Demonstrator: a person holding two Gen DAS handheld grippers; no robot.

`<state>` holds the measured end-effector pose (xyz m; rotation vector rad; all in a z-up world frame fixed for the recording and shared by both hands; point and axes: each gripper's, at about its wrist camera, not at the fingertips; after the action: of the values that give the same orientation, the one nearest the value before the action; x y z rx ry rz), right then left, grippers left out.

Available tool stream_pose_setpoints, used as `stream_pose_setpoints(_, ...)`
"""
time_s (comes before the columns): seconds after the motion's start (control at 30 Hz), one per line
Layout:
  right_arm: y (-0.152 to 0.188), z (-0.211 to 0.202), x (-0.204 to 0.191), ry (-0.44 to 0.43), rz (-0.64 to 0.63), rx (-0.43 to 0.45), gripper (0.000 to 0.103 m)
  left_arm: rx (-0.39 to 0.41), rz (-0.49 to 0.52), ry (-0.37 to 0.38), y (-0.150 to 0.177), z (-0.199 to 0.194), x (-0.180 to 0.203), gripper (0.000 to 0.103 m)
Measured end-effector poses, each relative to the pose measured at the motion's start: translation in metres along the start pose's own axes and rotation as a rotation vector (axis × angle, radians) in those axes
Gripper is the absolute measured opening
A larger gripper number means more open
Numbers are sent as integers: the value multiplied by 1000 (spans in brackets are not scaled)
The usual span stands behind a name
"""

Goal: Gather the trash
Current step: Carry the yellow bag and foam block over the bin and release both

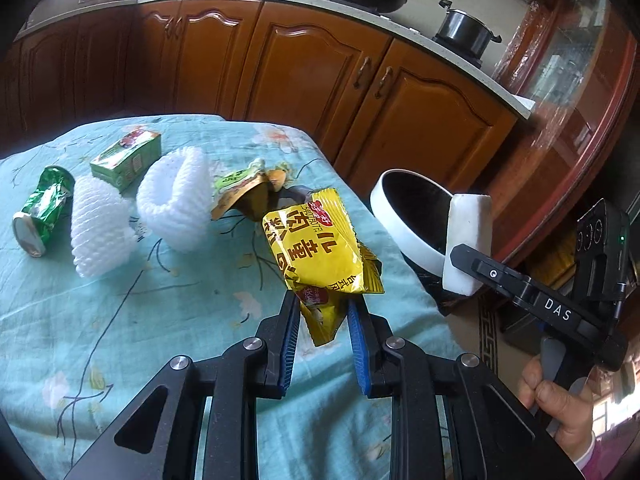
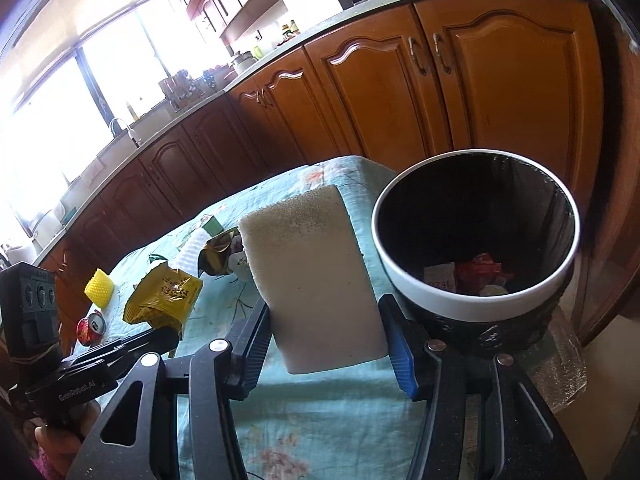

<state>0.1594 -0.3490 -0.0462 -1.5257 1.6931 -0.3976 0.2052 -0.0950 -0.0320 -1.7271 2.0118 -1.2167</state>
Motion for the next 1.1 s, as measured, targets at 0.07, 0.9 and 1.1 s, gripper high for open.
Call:
stream_pose_setpoints(0.07, -2, -4, 9, 13, 11, 9, 54, -3, 23, 7, -4, 7, 8, 23)
stream_pose_setpoints(0.9, -38, -10, 92, 133, 86, 42, 54, -62, 194, 61, -44, 104, 96, 23)
stream_pose_setpoints(1.1, -49, -1, 106, 148, 88, 27, 54, -83, 202, 64, -55, 135, 107, 23)
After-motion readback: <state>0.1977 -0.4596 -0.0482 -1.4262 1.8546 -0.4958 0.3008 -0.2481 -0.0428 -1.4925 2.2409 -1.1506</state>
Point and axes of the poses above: each gripper's, at about its wrist camera, not at the fingertips, and z roughly the way its jaws point, x to its right, y to its underside, and after that the axes turned 4 degrees about x, right-handed
